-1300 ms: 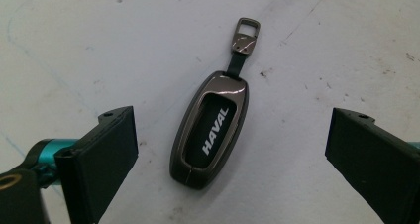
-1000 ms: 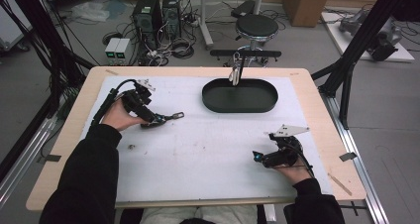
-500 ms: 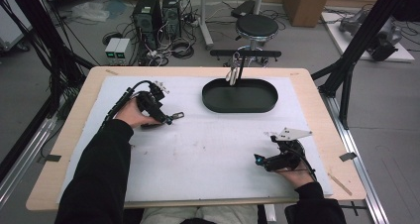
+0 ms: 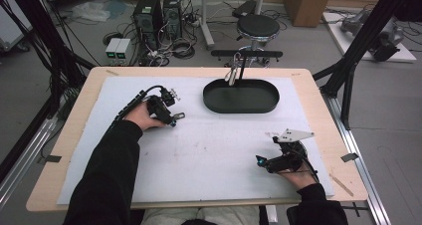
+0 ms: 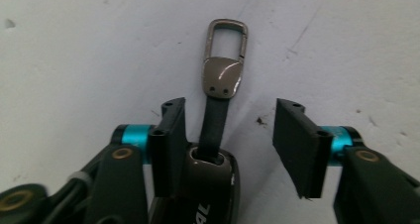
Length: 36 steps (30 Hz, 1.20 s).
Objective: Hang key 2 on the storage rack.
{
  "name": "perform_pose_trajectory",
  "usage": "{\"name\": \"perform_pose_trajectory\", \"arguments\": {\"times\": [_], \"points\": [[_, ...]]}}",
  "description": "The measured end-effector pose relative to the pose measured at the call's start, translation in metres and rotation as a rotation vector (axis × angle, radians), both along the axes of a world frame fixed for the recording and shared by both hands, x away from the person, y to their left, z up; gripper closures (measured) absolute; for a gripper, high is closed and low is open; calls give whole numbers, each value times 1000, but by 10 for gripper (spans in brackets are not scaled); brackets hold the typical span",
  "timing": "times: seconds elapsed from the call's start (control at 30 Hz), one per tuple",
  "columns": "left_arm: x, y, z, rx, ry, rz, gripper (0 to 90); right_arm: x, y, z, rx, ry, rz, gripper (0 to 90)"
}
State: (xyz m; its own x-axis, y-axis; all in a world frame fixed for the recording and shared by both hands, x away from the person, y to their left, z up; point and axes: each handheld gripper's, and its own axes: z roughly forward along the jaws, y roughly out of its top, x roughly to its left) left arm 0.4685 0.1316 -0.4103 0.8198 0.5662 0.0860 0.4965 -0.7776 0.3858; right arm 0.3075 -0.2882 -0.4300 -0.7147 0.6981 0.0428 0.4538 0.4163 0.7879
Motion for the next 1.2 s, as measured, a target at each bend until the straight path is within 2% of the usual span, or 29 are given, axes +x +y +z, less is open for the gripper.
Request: {"name": "perform_pose_trajectory", "arguments": {"times": [0.07,0.13,0.17,0.27,0.53,0.77,0.93,1.1,1.2], "points": [[-1,0,-3,34,-28,39,641,-1,-1,0,4,0,-4,7],[-3,0,-5,5,-35,43,751,-1,-4,1,7,0,-10,7],[-4,0,-5,5,-45,46,763,-2,-5,1,10,-2,-14,7],[-3,2,-5,-21,-17,69,807,-2,-8,1,10,-3,-23,7],[1,10,-2,-72,9,83,827,-3,-9,1,13,-6,-22,7],[-5,9,4,-69,-5,40,833,-3,-10,1,18,-3,-31,7],[-9,13,8,-110,-6,26,833,-3,-10,0,20,0,-20,7],[-12,18,16,-116,-27,39,834,-3,-11,1,23,-4,-19,7],[-14,22,21,-128,-39,21,833,-3,-11,1,27,0,-17,7]]}}
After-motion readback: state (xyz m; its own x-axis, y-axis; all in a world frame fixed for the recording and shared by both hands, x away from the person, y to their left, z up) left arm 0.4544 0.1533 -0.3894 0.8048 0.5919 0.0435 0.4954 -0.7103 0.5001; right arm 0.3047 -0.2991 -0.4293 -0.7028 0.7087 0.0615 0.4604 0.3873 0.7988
